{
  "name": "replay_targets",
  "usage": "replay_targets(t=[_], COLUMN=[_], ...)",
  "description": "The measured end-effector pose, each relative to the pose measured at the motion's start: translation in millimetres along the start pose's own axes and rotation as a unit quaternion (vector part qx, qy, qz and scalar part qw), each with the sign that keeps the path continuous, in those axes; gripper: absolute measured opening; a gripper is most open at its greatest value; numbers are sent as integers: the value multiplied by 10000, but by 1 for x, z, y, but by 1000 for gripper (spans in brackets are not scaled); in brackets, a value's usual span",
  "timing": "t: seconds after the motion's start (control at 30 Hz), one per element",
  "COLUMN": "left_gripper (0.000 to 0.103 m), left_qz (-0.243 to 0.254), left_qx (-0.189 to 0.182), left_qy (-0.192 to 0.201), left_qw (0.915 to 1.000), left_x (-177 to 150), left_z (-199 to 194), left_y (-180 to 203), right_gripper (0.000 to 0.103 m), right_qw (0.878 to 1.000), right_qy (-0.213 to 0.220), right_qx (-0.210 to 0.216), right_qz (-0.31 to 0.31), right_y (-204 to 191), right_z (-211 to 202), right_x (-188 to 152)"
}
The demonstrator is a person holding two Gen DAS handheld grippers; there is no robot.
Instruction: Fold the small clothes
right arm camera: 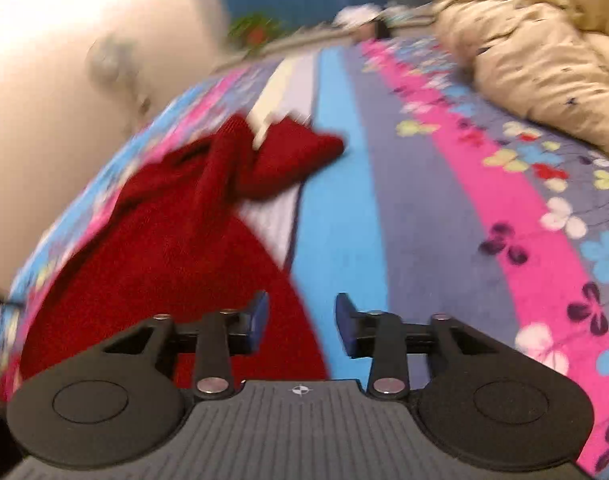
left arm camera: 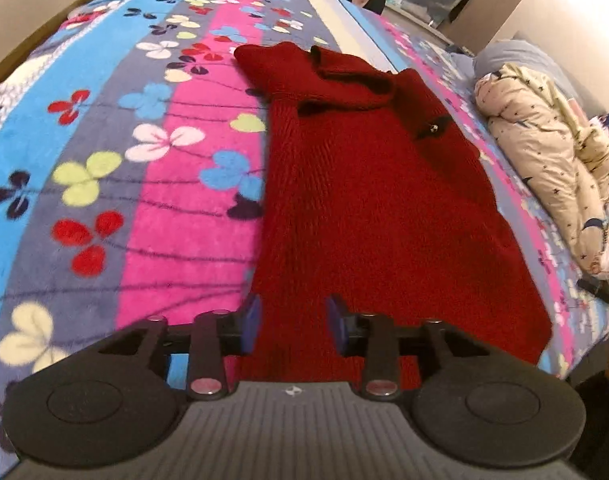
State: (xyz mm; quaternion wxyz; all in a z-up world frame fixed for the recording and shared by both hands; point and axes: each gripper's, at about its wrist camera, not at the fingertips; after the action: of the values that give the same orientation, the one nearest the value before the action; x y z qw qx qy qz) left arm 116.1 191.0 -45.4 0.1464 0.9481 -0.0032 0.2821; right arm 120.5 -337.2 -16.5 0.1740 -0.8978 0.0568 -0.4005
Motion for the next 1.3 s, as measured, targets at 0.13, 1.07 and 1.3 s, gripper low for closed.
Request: replay_targets(t=[0.13,1.07,1.3], left_gripper=[46,20,23], left_qz=[-97,121,176], left_qx=[392,844,806], left_qy=[-226,-683,-643], left_qw=[9989,9940,9945], left_x=[3,8,8], left_z=[17,61,58], left_y=[5,12,14], right_gripper=[60,39,47], right_qw=[9998,9876,9903], right_qy=[-184,-1108,-1185], right_qx=[8,-579,-727], right_qz=[-91,-947,-14], right_y=[-9,-16,25], right_z=[47,62,68], right_x=[21,-16,-13])
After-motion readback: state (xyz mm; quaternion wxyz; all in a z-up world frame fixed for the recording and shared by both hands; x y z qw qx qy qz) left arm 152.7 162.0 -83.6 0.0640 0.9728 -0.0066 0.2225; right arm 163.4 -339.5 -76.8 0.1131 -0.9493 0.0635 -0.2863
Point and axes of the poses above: each gripper's, at about its wrist camera, not at the fingertips, and z roughly the way its jaws point, y to its right, x to its top, and after that the axes turned 5 degrees about z, right-handed
